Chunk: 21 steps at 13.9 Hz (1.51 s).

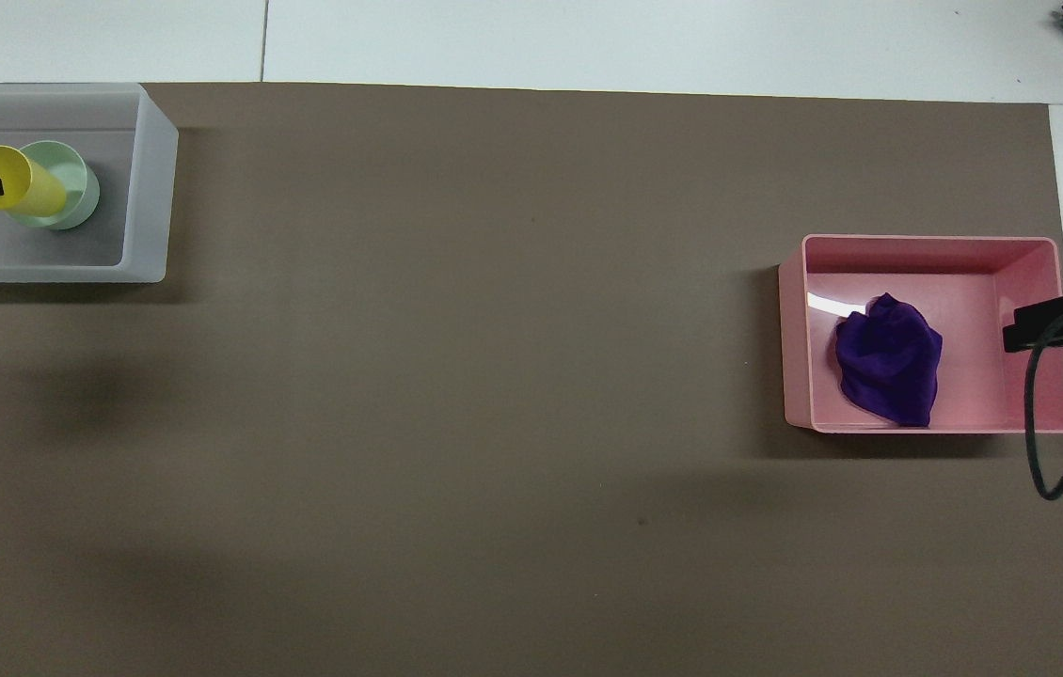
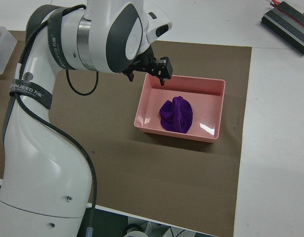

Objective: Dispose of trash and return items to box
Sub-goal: 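Lower the yellow cup beside the bowl and open the left gripper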

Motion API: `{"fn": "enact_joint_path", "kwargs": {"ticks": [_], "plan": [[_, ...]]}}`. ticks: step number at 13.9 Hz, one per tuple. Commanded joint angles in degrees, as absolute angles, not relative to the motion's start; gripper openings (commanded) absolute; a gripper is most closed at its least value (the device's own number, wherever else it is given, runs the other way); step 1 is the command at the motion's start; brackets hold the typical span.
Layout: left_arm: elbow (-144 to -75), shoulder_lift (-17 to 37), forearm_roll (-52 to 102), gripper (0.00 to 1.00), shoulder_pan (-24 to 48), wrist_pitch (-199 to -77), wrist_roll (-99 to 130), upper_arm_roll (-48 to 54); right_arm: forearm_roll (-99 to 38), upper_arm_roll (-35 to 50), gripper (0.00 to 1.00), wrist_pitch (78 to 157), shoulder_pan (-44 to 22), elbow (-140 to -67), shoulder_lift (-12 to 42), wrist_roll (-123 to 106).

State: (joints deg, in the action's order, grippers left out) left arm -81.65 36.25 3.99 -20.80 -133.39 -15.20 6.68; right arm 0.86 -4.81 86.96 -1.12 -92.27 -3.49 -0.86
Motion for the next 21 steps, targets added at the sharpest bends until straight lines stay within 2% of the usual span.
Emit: {"fn": "enact_joint_path", "kwargs": {"ticks": [1, 3, 4, 7, 9, 13, 17, 19, 21], "plan": [[-83.59, 35.24, 4.83, 0.09, -21.09, -134.83, -16.26, 6.86, 0.35, -4.48, 1.00, 87.80, -0.35, -94.04, -5.01, -2.02], [-83.06, 35.16, 4.40, 0.48, -21.18, -132.82, -16.26, 6.94, 0.35, -4.48, 1.00, 87.71, -0.35, -94.04, -5.01, -2.02], [-82.53, 35.16, 4.39, 0.99, -21.27, -132.37, -16.26, 7.03, 0.35, -4.48, 1.00, 87.71, -0.35, -94.04, -5.01, -2.02], [-80.34, 34.37, 3.96, 1.00, -20.83, -129.29, -16.44, 7.03, 0.35, -4.48, 1.00, 87.72, -0.35, -94.04, -5.01, -2.02], [-81.99, 30.00, 3.78, 1.00, -19.35, -129.12, -16.61, 7.12, 0.35, -4.48, 1.00, 87.80, -0.35, -94.04, -5.10, -2.02], [-96.12, 16.38, 3.78, 1.00, -14.87, -129.46, -16.18, 7.12, 0.35, -4.40, 1.00, 87.72, -0.35, -94.04, -5.10, -2.02], [-105.71, 5.83, 3.78, 1.00, -9.68, -128.15, -15.47, 7.03, 0.35, -4.48, 1.00, 87.71, -0.35, -94.04, -5.01, -2.02], [-109.06, 0.73, 3.78, 1.00, -7.05, -125.79, -11.80, 7.12, 0.35, -4.48, 1.00, 87.71, -0.35, -94.04, -5.01, -2.02], [-109.43, -2.45, 3.78, 1.00, -4.06, -122.01, -7.31, 7.03, 0.35, -4.40, 1.00, 87.80, -0.35, -94.04, -5.01, -2.02]]}}
